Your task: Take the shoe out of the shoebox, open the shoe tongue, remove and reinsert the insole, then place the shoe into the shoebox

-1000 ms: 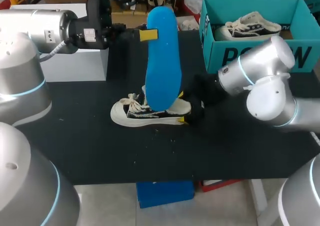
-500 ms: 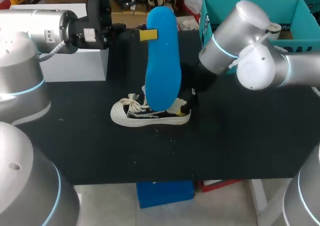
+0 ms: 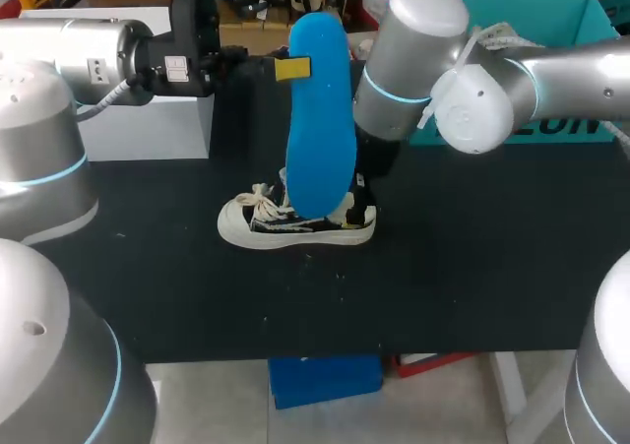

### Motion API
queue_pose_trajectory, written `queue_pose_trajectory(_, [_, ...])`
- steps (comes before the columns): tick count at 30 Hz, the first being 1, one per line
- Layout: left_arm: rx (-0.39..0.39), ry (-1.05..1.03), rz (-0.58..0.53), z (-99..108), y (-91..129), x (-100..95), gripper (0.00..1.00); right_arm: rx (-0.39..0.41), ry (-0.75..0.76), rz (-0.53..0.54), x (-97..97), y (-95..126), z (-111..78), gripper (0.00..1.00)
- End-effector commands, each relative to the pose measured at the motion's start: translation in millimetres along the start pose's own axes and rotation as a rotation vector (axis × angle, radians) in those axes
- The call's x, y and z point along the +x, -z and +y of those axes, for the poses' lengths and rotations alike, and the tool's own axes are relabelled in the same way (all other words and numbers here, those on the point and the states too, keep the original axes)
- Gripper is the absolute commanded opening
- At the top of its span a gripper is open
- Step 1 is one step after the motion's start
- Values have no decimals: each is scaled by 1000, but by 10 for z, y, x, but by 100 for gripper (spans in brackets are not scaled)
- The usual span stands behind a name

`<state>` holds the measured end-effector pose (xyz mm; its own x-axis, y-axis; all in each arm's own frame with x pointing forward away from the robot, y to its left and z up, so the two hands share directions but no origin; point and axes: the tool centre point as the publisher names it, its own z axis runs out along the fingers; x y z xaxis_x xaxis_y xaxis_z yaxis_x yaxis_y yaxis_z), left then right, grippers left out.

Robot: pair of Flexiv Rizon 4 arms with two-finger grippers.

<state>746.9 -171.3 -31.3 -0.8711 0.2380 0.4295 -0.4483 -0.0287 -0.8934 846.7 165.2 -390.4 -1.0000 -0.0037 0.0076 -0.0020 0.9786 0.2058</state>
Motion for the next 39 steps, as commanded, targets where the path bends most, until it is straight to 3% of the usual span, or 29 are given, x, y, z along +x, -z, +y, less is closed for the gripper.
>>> queue_pose_trajectory(1, [1,-1,-4,12,-18,-4,0,153,6,-3,20,26,62,100])
queue_pose_trajectory(27, [1,-1,-4,12,-18,-4,0,188,21,-20,73,41,111,100])
queue_pose_trajectory(39, [1,-1,-4,12,-18,-4,0,-20,138,26,98,-4,118,100])
